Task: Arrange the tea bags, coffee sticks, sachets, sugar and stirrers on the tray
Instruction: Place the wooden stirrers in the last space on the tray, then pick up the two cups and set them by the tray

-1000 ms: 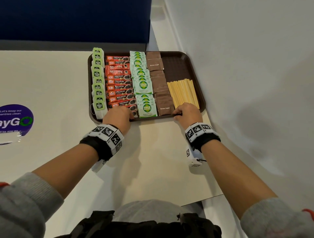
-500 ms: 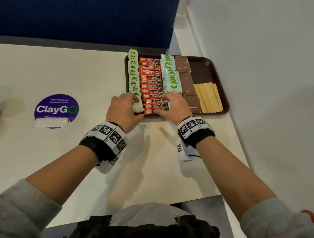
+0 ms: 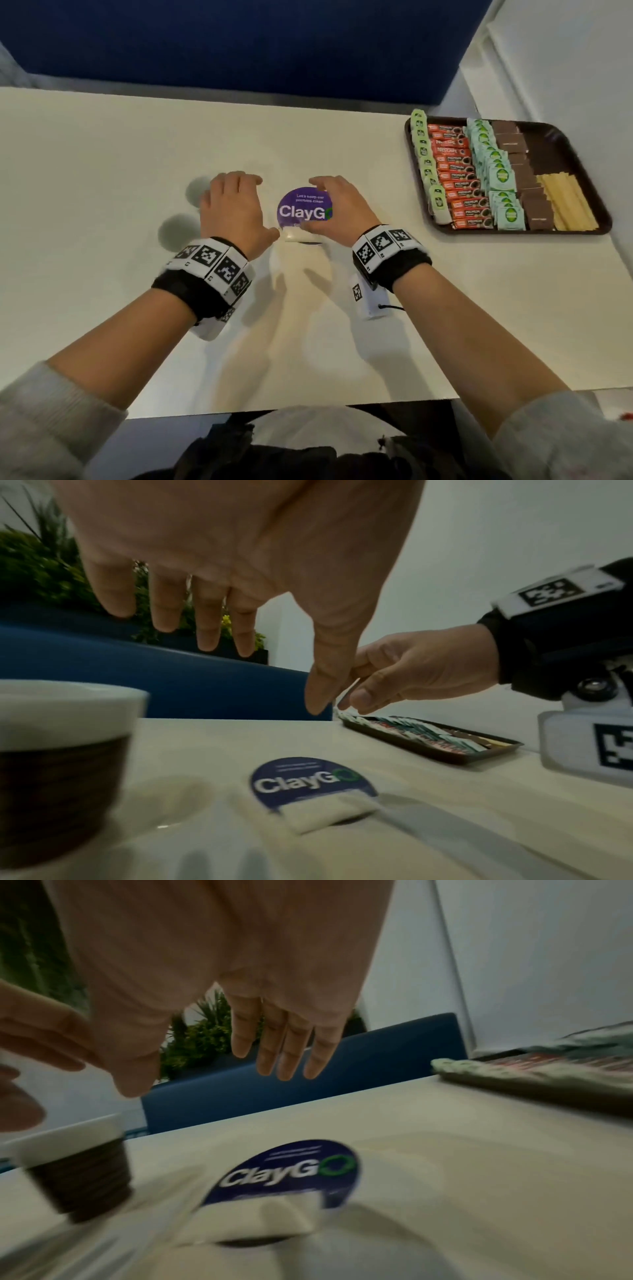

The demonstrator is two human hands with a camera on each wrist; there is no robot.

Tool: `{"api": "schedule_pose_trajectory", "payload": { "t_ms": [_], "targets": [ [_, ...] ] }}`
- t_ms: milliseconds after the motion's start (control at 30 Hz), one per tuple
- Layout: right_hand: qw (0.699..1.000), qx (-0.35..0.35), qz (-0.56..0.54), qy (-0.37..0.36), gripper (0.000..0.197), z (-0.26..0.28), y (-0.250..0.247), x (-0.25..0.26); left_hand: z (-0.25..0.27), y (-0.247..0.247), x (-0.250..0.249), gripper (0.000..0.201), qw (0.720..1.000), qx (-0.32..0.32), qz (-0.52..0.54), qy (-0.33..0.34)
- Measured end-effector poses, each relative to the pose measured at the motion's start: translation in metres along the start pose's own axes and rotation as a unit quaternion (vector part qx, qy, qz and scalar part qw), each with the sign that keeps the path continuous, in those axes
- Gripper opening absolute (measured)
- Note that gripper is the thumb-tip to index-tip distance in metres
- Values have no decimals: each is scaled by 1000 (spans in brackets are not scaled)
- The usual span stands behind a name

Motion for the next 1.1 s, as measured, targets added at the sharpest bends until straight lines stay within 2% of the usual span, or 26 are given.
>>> {"api": "schedule_pose_trajectory", "payload": {
  "t_ms": [133,267,333,433,500,567,633,700,867,1100],
  "targets": [
    [998,55,-37,-14,87,-20,41,48,-1,-6,55,89,998,0,-6,-59],
    [996,78,-52,-3,97,-50,69,76,2,2,85,106,990,83,18,-113],
    [995,87,-50,4,103,-64,80,83,0,7,94,107,987,102,53,-114],
    [993,104,-49,9,109,-80,93,91,-8,11,104,103,986,97,86,-101],
    [993,112,-39,5,106,-88,100,93,-12,13,109,102,985,90,107,-103],
    [993,116,-17,-3,96,-94,104,95,-15,14,112,99,983,78,127,-110],
    [994,110,0,-10,80,-98,104,94,-17,16,113,96,980,75,140,-118],
    [995,98,-5,-4,72,-101,103,91,-19,16,113,89,980,78,141,-121],
    [999,39,-35,13,71,-101,86,74,-28,19,106,80,980,99,128,-118],
    [995,-49,-60,66,67,-80,25,22,-47,22,63,74,979,76,175,-68]
  ]
}}
Point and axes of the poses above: each hand's wrist, its own z-axis away from the middle knuckle, its own y-axis out of the palm, x = y × z, the point moved 7 cm from there along -z, towards the middle knuckle, and after that the axes turned 2 degrees about -y, right-handed, at the moved point
